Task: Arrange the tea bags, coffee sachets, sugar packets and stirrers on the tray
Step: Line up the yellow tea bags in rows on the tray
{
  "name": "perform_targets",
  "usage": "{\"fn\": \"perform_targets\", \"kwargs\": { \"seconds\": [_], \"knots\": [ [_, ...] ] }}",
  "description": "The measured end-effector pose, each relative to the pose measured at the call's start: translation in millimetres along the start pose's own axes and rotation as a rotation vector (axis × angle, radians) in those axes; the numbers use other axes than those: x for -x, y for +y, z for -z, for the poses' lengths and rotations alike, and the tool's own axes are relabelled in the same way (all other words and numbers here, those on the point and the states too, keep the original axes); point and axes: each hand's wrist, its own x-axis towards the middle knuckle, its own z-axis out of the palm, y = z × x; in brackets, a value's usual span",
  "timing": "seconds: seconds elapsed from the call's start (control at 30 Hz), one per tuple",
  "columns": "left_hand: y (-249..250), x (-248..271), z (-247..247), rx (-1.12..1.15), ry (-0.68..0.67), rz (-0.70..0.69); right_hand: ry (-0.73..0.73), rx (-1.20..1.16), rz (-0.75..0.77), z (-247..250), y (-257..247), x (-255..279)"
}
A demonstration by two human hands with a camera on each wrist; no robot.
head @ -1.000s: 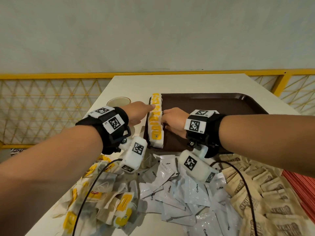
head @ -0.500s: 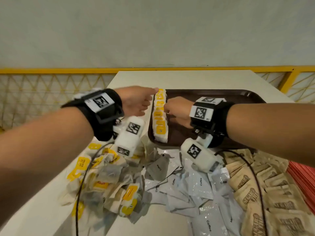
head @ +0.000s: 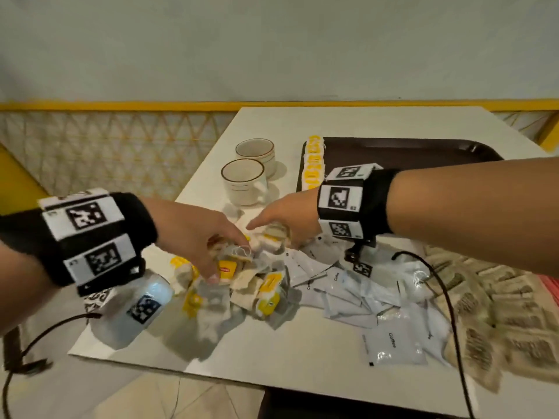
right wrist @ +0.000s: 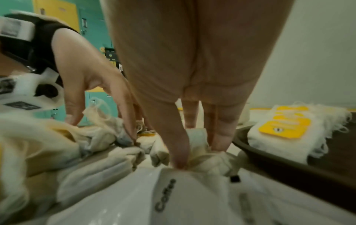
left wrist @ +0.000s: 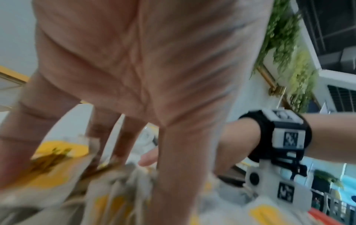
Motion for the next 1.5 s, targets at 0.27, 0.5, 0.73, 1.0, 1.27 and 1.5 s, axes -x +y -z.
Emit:
{"fn": "perform_targets", "kwargs": {
  "seconds": [0.27, 0.5, 0.73, 1.0, 1.27, 1.5],
  "knots": [
    [-16, -23, -4, 0.153, 0.206, -0.001, 0.181, 0.06, -0.029, -6, -1, -10],
    [-25, -20, -4, 0.325, 0.301, -0.033, 0.437, -0.381, -0.027, 25, 2, 40],
    [-21, -19, -8, 0.324, 0.294, -0.036, 0.098, -0.486, 0.088, -14, -52, 45],
    [-22, -13, -3, 0.455, 0.391, -0.014, 0.168, -0.107, 0.16, -35, -59, 34],
    [-15, 0, 20, 0.615, 0.663, -0.086, 0.425, -0.521, 0.044, -7, -30, 48],
    [56, -14, 49, 1.19, 0.779, -0.407, 0.448, -1.905, 0.11, -19, 16, 104]
  ]
}}
